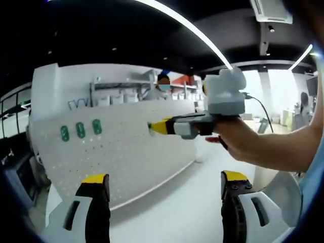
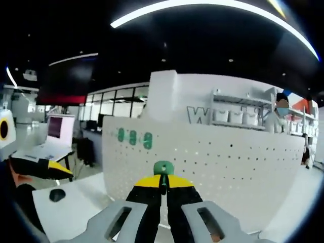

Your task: Insert the hook assembly into the mounting plate slot until the hook locks in place.

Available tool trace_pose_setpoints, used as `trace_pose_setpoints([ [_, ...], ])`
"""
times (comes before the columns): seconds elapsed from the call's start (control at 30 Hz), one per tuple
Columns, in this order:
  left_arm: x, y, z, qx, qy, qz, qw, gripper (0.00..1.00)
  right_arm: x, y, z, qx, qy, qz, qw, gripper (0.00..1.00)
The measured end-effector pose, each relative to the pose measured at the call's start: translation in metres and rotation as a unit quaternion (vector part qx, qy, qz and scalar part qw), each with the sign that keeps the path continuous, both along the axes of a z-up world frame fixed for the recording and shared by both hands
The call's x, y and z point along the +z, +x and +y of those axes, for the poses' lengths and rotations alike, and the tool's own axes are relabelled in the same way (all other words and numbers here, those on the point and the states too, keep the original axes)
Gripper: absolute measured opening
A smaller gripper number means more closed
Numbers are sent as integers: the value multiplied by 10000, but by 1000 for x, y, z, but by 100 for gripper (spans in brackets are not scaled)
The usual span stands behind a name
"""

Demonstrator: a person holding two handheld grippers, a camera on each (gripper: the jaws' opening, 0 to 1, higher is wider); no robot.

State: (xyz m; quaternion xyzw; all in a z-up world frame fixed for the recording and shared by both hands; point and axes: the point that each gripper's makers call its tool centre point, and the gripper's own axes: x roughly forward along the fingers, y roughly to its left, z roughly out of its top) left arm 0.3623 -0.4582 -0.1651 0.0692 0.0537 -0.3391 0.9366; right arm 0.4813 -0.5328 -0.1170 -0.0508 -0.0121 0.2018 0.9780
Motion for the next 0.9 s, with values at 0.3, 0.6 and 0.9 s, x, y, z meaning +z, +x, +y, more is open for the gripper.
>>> trace_pose_setpoints([
  [0.3, -4, -1, 11, 92, -4, 66, 9999, 92, 17, 21, 19, -97, 195, -193, 9996, 0],
  [0.6, -4, -2, 17, 148, -54, 58, 9999, 92, 16, 36, 28, -148, 143, -193, 9996, 0],
  [0.9, -4, 0, 23, 206, -91, 56, 9997, 93, 22, 50, 33, -198, 168, -209, 9994, 0],
])
